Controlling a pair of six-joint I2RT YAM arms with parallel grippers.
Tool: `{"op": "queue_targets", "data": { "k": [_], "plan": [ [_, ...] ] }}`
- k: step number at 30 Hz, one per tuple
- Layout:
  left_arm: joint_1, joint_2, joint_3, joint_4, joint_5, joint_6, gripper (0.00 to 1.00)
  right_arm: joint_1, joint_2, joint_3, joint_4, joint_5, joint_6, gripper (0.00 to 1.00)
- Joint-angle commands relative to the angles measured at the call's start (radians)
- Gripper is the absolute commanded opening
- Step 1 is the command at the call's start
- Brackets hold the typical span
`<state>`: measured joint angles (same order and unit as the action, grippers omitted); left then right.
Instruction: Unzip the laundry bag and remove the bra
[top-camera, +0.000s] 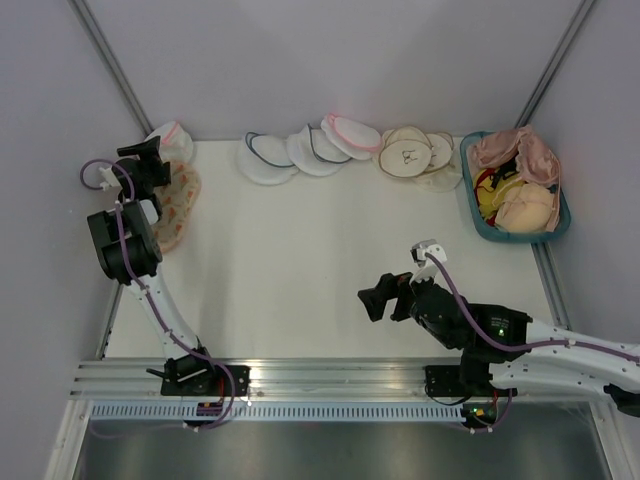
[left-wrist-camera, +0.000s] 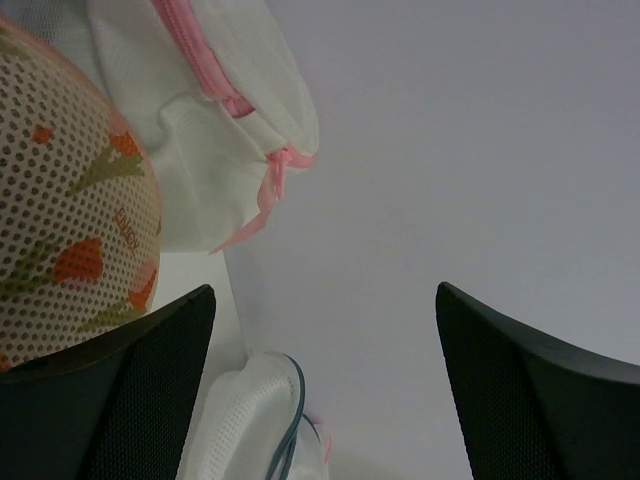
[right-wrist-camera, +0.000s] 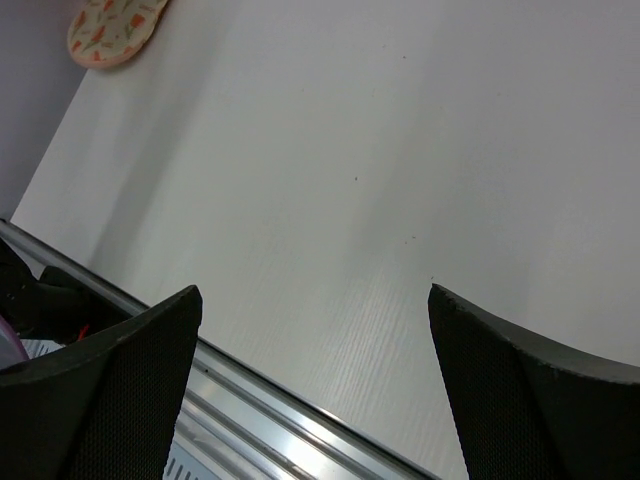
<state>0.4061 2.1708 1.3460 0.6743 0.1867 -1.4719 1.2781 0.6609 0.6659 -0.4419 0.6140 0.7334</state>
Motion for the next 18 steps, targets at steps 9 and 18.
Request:
{"op": "queue_targets", "data": {
  "k": [9, 18],
  "plan": [
    [-0.001, 0.133, 0.226, -0.102, -0.058, -0.028, 0.89, -0.002, 0.02, 0.041, -0.018, 0.006, 0.034, 0.98],
    [-0.023, 0.193, 0.412, -0.36, -0.09, 0.015, 0.81, 0.0, -0.063, 0.02, -0.02, -0.013, 0.06, 0.98]
  ]
}}
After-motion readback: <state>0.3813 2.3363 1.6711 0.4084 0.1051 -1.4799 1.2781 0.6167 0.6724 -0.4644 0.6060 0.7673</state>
